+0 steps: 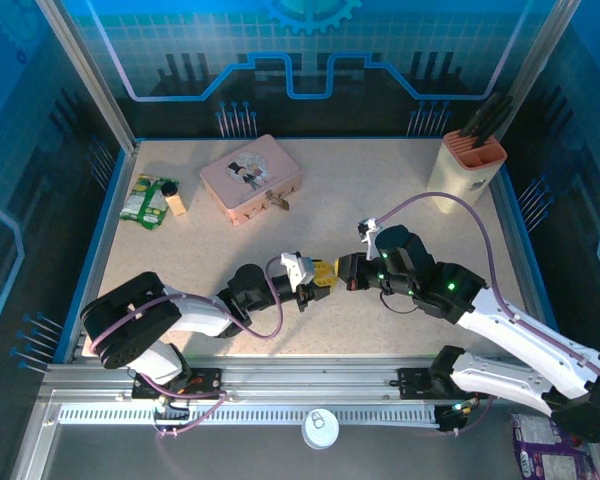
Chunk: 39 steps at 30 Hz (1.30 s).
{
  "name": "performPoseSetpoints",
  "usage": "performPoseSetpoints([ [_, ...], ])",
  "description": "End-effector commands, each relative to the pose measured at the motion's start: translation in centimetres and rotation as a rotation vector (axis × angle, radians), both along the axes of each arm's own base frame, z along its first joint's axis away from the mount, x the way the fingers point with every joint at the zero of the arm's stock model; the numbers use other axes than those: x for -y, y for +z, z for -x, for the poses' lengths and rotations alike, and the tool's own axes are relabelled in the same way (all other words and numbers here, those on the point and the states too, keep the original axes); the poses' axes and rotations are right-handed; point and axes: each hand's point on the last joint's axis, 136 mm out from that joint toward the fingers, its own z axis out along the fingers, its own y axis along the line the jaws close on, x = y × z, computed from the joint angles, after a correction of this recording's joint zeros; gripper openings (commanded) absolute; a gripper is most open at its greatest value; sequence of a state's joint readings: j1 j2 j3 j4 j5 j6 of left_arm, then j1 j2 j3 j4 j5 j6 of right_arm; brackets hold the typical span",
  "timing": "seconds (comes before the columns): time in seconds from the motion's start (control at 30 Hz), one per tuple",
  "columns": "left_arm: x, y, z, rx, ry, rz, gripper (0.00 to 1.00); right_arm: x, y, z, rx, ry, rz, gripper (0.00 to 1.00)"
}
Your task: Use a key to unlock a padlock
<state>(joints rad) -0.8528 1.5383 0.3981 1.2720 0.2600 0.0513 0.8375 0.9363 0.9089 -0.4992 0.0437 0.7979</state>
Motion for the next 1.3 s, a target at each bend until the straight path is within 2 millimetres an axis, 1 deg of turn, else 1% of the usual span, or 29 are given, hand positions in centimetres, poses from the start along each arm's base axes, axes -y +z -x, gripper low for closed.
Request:
performPoseSetpoints([
  [0.0, 0.1, 1.4, 0.0, 0.037, -0.017, 0.046, 0.24, -0.3, -0.2, 0.1, -0.009, 0.003, -0.011, 0.00],
  [0.17, -0.1, 1.4, 0.1, 0.038, -0.016, 0.050, 0.20, -0.3, -0.5, 0.1, -0.011, -0.001, -0.005, 0.00],
  [0.47, -0.1, 1.5, 0.1, 0.042, -0.013, 0.050, 0.06, 0.4, -0.6, 0.0, -0.005, -0.029, 0.012, 0.00],
  [0.7, -0.2, 1.3, 0.0, 0.037, -0.011, 0.036, 0.01, 1.5, -1.0, -0.3, 0.004, -0.068, 0.045, 0.00],
  [0.77, -0.2, 0.7, -0.1, 0.015, -0.013, 0.001, 0.00, 1.7, -0.9, -0.4, 0.015, -0.073, 0.052, 0.00],
  [0.8, -0.1, 0.6, -0.1, 0.007, -0.021, -0.020, 0.00, 1.9, -0.8, -0.6, 0.026, -0.073, 0.055, 0.02],
  [0.87, 0.0, 0.0, -0.2, -0.019, -0.033, -0.085, 0.00, 2.4, -0.6, -0.9, 0.053, -0.078, 0.075, 0.09],
  [0.9, 0.0, -0.3, -0.2, -0.036, -0.041, -0.128, 0.00, 3.0, -0.8, -1.1, 0.065, -0.091, 0.094, 0.14],
  [0.93, 0.0, -0.7, -0.2, -0.055, -0.050, -0.172, 0.00, 3.8, -1.7, -1.3, 0.069, -0.104, 0.124, 0.18],
  [1.03, -0.3, -2.0, -0.3, -0.114, -0.056, -0.371, 0.00, 6.0, -2.3, -2.2, 0.131, -0.157, 0.156, 0.25],
  [1.1, -1.1, -3.0, -0.6, -0.158, -0.049, -0.517, 0.00, 7.2, -2.8, -2.7, 0.193, -0.180, 0.151, 0.32],
  [1.17, -2.0, -3.7, -0.4, -0.197, -0.063, -0.652, 0.00, 7.6, -2.8, -3.0, 0.277, -0.157, 0.126, 0.38],
  [1.2, -2.4, -3.7, -0.2, -0.213, -0.076, -0.719, 0.00, 7.3, -2.9, -3.0, 0.336, -0.118, 0.107, 0.42],
  [1.27, -3.1, -3.6, 0.1, -0.248, -0.103, -0.820, 0.00, 6.7, -2.7, -2.6, 0.441, -0.049, 0.063, 0.44],
])
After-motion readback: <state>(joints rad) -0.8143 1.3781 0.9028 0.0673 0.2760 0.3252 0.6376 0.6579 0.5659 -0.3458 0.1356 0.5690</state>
